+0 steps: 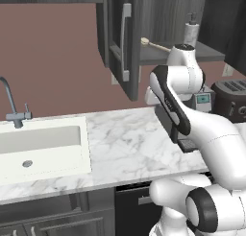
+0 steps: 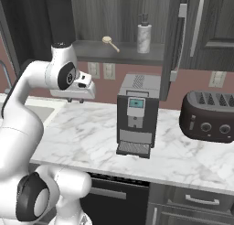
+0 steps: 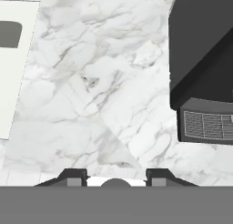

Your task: Locate and retrieve the dish brush and soap dispenser from the cabinet. Place them next to the sink.

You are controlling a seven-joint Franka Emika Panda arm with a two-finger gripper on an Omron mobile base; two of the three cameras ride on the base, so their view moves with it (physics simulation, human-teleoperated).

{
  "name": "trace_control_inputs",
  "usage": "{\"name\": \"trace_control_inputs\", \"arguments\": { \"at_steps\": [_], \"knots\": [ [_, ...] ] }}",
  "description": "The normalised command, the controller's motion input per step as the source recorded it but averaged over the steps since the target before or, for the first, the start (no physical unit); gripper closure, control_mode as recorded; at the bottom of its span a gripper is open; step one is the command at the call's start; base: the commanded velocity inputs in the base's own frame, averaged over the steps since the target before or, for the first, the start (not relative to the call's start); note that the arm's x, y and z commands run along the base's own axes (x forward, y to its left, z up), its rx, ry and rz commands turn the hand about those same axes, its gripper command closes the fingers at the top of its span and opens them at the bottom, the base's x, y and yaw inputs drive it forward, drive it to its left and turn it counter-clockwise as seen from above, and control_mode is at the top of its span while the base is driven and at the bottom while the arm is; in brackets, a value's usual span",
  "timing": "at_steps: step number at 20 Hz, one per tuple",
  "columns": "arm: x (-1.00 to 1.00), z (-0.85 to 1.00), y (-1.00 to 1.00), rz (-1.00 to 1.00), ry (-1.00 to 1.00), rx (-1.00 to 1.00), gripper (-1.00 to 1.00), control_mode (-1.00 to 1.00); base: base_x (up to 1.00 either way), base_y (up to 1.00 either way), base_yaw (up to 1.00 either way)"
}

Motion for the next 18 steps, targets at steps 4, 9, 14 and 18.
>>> {"name": "trace_control_inputs", "arguments": {
  "at_steps": [4, 9, 14, 18],
  "knots": [
    [0.0, 0.0, -0.03, 0.0, 0.0, 0.0, -1.0, -1.0, 0.0, 0.0, 0.0],
    [0.0, 0.02, -0.1, 0.0, -0.01, 0.0, -1.0, -1.0, 0.0, 0.0, 0.0],
    [-0.01, 0.18, -0.1, 0.0, -0.03, -0.02, -1.0, -1.0, 0.0, 0.0, 0.0],
    [0.0, 0.22, -0.13, 0.0, -0.02, -0.04, -1.0, -1.0, 0.0, 0.0, 0.0]
  ]
}}
